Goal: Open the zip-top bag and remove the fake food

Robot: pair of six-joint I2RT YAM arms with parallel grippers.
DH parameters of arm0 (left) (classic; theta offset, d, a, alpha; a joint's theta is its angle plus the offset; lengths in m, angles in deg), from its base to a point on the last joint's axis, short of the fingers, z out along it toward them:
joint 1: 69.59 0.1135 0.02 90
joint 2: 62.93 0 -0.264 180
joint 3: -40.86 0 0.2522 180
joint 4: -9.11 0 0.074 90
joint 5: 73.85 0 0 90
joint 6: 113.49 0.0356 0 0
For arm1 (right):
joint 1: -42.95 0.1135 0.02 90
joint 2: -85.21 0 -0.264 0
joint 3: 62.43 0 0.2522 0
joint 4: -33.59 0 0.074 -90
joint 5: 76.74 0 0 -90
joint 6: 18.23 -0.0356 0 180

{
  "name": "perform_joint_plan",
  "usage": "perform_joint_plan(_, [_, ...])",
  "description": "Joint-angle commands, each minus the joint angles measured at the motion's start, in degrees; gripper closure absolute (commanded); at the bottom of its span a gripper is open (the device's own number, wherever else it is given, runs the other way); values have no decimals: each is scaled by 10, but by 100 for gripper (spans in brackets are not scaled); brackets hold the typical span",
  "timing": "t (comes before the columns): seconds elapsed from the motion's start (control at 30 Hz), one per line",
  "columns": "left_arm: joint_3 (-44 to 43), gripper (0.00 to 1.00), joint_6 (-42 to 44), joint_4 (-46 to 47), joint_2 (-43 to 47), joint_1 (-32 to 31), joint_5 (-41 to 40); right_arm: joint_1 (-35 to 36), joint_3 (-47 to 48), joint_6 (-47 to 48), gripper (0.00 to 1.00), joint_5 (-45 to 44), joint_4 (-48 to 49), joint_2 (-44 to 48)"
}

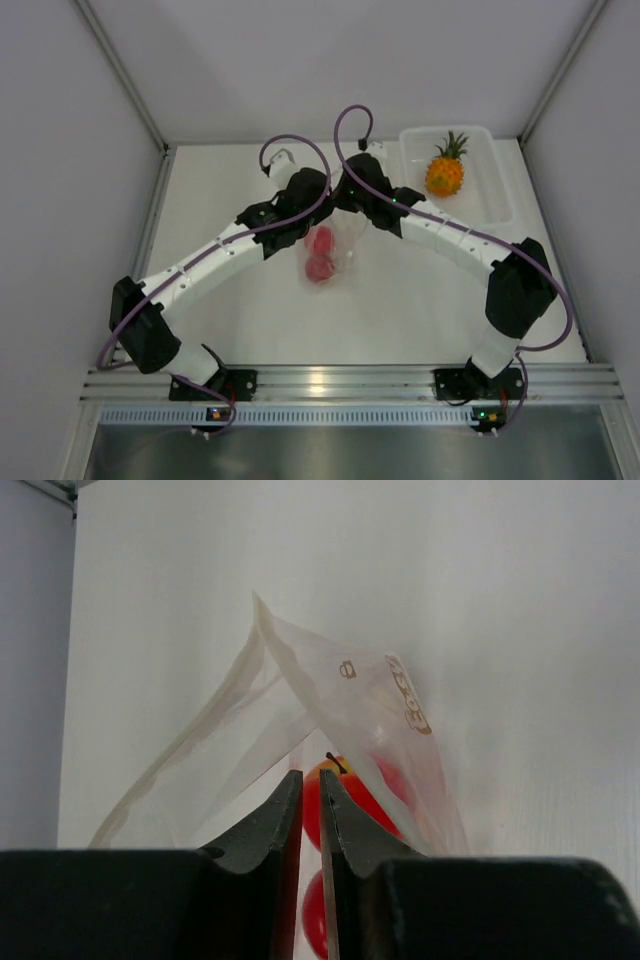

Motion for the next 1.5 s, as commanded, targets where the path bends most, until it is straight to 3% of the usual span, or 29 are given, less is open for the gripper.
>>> perform_joint_plan(0.0, [4, 100, -57, 55, 37, -7, -21, 10, -17, -24, 88, -11, 23, 3])
perform_joint_plan(0.23, [41, 100, -113, 60, 68, -8, -21, 10, 5, 56, 91, -85, -38, -16])
perform_joint_plan(0.5, [91, 100, -67, 58, 132, -8, -42, -5, 10, 223, 94, -212, -115, 9])
perform_joint_plan(0.63, [147, 100, -36, 58, 154, -8, -17, 5, 32, 265, 94, -214, -180, 6])
perform_joint_plan(0.77, [212, 100, -32, 59, 178, -13, 6, 45, -14, 272, 90, -188, -155, 25])
perform_joint_plan(0.93, [234, 100, -25, 60, 179, -21, 10, 61, -67, 229, 82, -96, -108, 40])
perform_joint_plan(1.1, [198, 100, -5, 59, 169, -35, 11, 66, -84, 220, 71, -103, -95, 38])
perform_joint_plan(1.3, [162, 100, 15, 59, 142, -42, 27, 61, -106, 224, 48, -112, -94, 32])
perform_joint_plan(1.47, [143, 100, 32, 59, 125, -54, 38, 49, -114, 208, 44, -93, -67, 2])
